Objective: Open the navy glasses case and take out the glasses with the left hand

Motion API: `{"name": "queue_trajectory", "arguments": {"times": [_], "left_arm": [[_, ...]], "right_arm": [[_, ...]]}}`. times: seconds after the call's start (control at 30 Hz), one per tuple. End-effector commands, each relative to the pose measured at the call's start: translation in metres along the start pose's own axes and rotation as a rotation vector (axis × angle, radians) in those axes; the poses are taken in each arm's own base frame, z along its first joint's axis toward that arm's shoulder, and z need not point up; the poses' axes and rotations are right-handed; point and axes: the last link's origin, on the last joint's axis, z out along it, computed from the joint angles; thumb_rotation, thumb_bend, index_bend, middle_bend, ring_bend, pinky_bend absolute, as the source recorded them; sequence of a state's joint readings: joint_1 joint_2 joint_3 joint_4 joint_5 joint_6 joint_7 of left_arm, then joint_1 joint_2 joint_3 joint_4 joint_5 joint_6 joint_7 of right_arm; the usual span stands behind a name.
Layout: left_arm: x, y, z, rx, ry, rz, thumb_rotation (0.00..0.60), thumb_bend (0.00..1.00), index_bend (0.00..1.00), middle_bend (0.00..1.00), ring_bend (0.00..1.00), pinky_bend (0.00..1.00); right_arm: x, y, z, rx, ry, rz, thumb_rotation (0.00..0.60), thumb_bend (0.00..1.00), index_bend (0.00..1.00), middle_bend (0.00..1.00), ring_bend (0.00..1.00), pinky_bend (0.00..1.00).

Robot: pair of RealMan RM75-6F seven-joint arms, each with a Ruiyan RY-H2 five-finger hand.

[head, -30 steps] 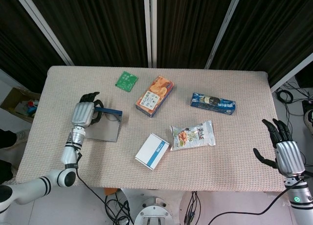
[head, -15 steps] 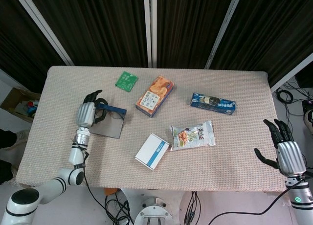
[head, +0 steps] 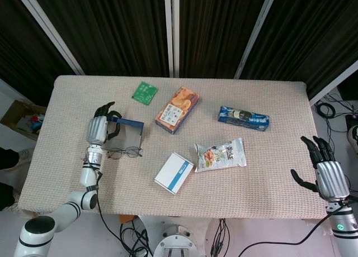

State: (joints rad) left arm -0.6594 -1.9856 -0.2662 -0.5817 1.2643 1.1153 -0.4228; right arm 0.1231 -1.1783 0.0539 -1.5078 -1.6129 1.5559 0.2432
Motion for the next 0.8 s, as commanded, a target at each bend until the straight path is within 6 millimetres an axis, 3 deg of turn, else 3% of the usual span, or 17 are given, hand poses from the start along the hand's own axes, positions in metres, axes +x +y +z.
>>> {"name": "queue_trajectory", "arguments": {"times": [0.03,0.27,0.47,0.57,0.63,0.73,0.8], "left_arm": [[0.001,-0.006,0.008,0.070,-0.072,0.058,0.600,0.53,0.37,0.12,0.09,0.12],[0.013,-0.003,0.015,0.116,-0.160,0.130,0.600,0.49,0.17,0.08,0.09,0.12],[0.039,0.001,0.007,0.121,-0.135,0.124,0.600,0.45,0.12,0.07,0.09,0.12],[0.054,0.003,-0.008,0.089,-0.134,0.173,0.600,0.45,0.15,0.07,0.09,0.12],[0.060,0.007,-0.023,0.065,-0.149,0.205,0.600,0.45,0.22,0.08,0.09,0.12],[0.059,0.011,-0.047,0.036,-0.202,0.250,0.600,0.45,0.34,0.09,0.09,0.12],[0.054,0.013,-0.059,0.027,-0.243,0.270,0.600,0.45,0.36,0.09,0.09,0.12]], "right_arm": [[0.000,0.000,0.000,0.002,0.001,0.000,0.600,0.23,0.02,0.14,0.00,0.05],[0.001,-0.001,0.000,0.005,0.003,0.001,0.600,0.23,0.02,0.14,0.00,0.05],[0.001,-0.001,0.000,0.010,0.006,0.003,0.600,0.23,0.02,0.14,0.00,0.05],[0.000,-0.001,0.002,0.017,0.006,0.005,0.600,0.23,0.02,0.14,0.00,0.05],[0.000,-0.002,0.003,0.022,0.005,0.007,0.600,0.23,0.02,0.14,0.00,0.05],[-0.003,-0.002,0.004,0.027,-0.001,0.009,0.600,0.23,0.02,0.14,0.00,0.05],[-0.004,-0.002,0.005,0.029,-0.005,0.011,0.600,0.23,0.02,0.14,0.00,0.05]]}}
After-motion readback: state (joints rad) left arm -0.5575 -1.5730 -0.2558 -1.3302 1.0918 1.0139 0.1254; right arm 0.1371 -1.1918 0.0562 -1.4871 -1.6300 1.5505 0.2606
